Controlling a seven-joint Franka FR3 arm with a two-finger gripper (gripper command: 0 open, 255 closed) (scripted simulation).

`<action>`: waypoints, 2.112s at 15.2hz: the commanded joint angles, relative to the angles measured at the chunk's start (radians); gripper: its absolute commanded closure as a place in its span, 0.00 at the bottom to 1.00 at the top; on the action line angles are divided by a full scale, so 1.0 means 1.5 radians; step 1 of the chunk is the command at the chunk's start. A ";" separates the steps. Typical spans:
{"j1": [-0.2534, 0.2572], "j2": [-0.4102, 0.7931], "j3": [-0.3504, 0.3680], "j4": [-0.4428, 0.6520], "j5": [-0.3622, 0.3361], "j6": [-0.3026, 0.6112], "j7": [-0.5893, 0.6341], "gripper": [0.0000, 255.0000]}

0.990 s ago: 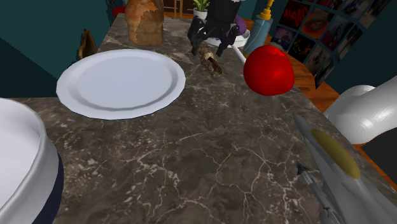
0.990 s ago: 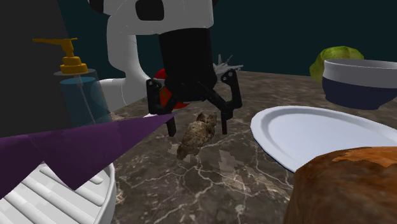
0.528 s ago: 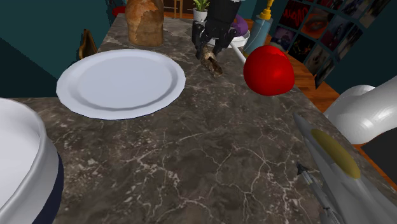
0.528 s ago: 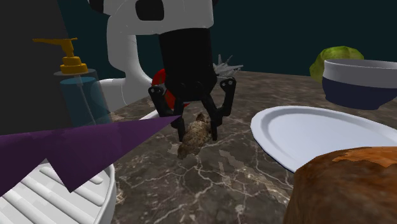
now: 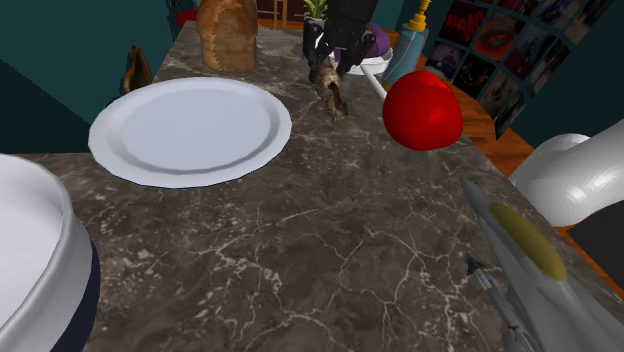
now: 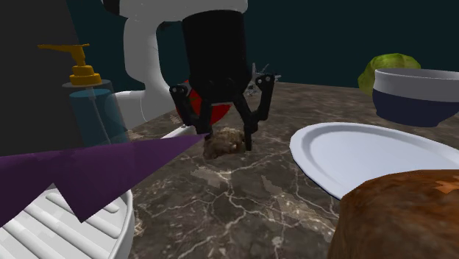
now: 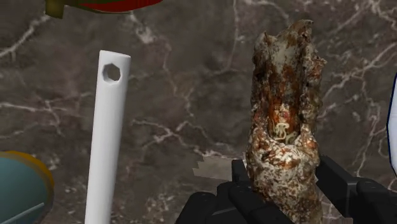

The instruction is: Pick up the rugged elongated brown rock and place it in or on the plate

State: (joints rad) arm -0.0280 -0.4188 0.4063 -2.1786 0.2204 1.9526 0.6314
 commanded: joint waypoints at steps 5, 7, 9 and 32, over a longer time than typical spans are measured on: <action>-0.003 0.002 -0.006 0.056 -0.006 -0.054 0.004 1.00; -0.004 0.004 -0.007 0.075 -0.008 -0.071 0.006 1.00; -0.005 0.007 -0.009 0.095 -0.010 -0.089 0.008 1.00; 0.144 0.481 0.196 0.582 -0.304 -0.162 0.378 1.00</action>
State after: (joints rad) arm 0.1794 0.2936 0.7010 -1.3098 -0.2287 1.7047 1.1902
